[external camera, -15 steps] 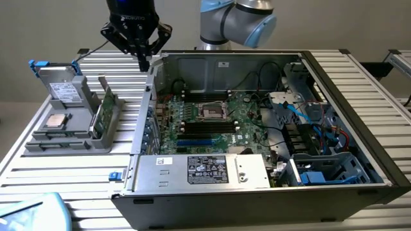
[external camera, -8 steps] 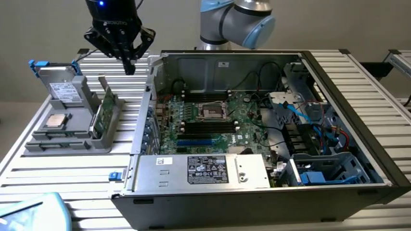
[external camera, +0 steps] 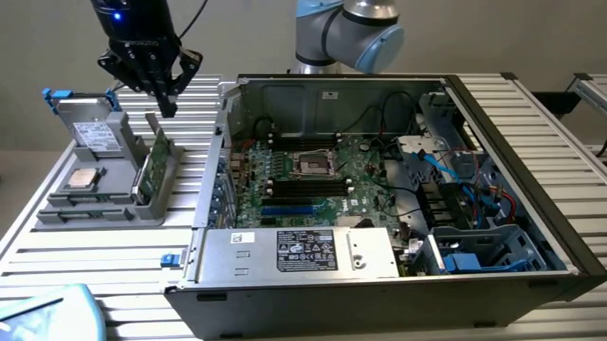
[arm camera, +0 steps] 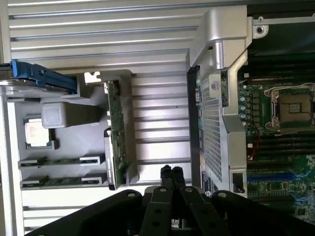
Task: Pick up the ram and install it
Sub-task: 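Reach for the ram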
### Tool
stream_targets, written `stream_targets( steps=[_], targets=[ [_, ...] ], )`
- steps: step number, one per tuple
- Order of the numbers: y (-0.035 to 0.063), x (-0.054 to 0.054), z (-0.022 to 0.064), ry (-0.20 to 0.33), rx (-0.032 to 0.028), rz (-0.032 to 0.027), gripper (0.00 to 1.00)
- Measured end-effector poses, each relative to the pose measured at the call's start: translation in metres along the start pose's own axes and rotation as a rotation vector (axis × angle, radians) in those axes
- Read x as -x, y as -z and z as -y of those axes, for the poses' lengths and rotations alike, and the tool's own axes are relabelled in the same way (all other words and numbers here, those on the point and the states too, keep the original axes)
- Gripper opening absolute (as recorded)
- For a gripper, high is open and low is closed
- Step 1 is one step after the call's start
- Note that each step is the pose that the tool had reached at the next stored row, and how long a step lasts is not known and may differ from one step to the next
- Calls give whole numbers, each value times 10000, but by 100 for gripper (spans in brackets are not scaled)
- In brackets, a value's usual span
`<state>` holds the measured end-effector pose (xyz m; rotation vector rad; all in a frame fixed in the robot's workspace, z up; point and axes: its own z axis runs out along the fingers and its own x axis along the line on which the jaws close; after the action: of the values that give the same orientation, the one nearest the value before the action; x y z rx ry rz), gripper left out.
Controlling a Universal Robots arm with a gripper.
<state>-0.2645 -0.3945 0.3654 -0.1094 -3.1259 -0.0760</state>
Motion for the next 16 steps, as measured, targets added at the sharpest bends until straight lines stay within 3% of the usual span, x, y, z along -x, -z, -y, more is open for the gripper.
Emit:
stream_targets(
  steps=[7,16],
  targets=[
    [-62,-302,24,31,-7,-91,11],
    [-125,-595,47,176,-23,-184,11]
  ],
)
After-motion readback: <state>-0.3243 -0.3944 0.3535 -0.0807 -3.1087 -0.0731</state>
